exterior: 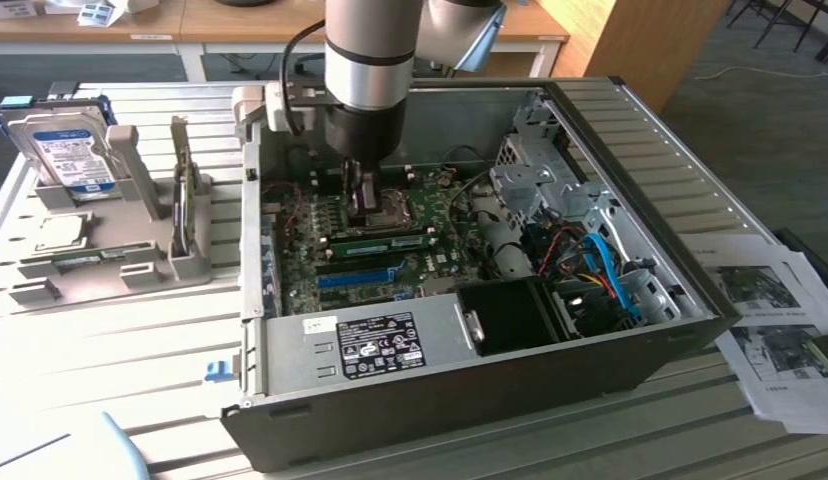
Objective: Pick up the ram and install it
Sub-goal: 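Press down the ram until it locks into place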
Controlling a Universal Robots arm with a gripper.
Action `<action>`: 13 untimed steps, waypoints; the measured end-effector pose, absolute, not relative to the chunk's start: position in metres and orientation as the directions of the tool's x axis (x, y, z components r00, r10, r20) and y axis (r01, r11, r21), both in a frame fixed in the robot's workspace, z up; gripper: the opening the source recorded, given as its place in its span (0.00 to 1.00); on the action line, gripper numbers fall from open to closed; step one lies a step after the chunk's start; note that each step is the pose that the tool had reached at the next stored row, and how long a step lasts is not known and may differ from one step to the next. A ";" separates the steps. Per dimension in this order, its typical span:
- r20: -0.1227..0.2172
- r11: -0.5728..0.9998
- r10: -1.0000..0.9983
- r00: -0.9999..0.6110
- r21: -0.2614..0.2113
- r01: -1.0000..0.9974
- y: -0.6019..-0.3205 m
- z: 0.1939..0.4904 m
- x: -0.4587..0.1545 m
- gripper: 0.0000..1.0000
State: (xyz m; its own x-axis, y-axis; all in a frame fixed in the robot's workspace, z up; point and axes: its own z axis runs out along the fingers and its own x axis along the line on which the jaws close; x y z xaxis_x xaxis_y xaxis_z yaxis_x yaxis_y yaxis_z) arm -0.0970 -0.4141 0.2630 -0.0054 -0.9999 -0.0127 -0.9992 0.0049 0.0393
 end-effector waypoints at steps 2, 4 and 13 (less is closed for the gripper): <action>-0.013 0.005 -1.000 -0.005 0.039 -0.999 -0.414 0.267 -0.097 0.09; -0.012 0.005 -1.000 -0.005 0.039 -0.999 -0.414 0.271 -0.097 0.09; -0.011 0.005 -1.000 -0.005 0.039 -0.999 -0.414 0.289 -0.097 0.09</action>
State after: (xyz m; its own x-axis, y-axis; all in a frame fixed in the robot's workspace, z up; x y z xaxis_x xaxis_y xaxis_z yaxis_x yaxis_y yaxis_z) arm -0.0970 -0.4141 0.2889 -0.0054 -0.9999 -0.0110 -0.9992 0.0050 0.0393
